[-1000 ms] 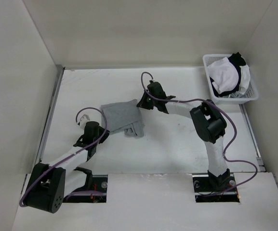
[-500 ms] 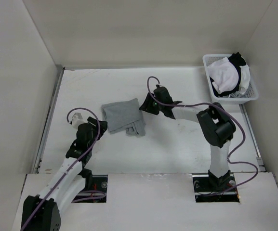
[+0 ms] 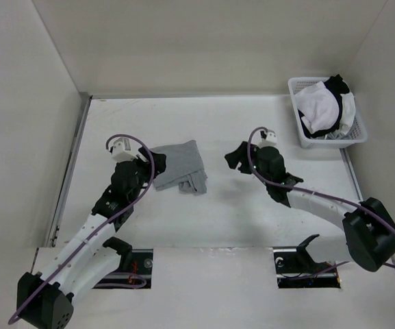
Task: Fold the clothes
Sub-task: Fold the tank top
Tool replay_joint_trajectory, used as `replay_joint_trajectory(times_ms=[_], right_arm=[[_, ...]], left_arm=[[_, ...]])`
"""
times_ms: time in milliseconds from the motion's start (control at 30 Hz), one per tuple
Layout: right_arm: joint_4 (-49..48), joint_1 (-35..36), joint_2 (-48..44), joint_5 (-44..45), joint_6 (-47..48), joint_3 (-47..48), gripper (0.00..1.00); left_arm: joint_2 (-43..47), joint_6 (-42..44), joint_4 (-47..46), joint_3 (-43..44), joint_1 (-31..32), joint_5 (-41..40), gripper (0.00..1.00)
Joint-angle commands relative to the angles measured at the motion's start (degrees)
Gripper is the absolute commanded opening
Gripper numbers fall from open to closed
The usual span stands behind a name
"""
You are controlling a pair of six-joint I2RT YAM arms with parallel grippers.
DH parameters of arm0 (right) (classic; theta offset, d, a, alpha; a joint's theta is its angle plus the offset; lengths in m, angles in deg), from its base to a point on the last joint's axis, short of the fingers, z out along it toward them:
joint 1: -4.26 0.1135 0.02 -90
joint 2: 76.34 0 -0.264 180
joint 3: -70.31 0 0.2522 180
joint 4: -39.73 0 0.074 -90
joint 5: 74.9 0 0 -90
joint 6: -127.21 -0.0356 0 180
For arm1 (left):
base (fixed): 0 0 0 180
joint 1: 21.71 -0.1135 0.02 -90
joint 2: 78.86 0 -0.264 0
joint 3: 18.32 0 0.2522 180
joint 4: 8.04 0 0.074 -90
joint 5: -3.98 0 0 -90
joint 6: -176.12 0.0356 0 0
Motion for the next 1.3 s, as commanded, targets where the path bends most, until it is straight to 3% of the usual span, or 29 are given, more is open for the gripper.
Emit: replay_joint_trajectory(times_ms=[0, 167, 467, 667, 967, 1167, 1267], right_arm=[[-7.03, -2.2, -2.33, 7.62, 1.94, -7.39, 0.72], [-10.39, -4.4, -2.95, 6.58, -0.09, -9.08, 0.72], [-10.83, -4.4, -1.37, 4.99, -0.53, -8.73, 0.72], [-10.57, -4.4, -1.28, 4.91, -0.44, -8.82, 0.73], [-10.66, -5.11, -0.76, 4.12, -0.79, -8.91, 0.73], [-10.57, -5.11, -0.75, 3.41, -0.88, -8.82, 0.72], [-10.57, -5.19, -0.84, 3.32, -0.97, -8.9, 0.72]], left_arm=[[2.12, 3.23, 2.79, 1.58, -2.76, -1.45, 0.65], [2.48, -0.37, 4.55, -2.2, -11.81, -0.49, 0.66], [-5.6, -5.82, 3.16, -5.99, -27.29, 6.63, 0.66], [-9.38, -5.91, -0.45, -6.16, -28.18, 6.72, 0.65], [-7.19, -6.18, -4.67, -10.47, -31.87, 6.72, 0.65], [-9.73, -5.74, -5.29, -9.15, -30.55, 6.11, 0.64], [-11.4, -5.3, -5.46, -8.71, -30.55, 6.63, 0.68]])
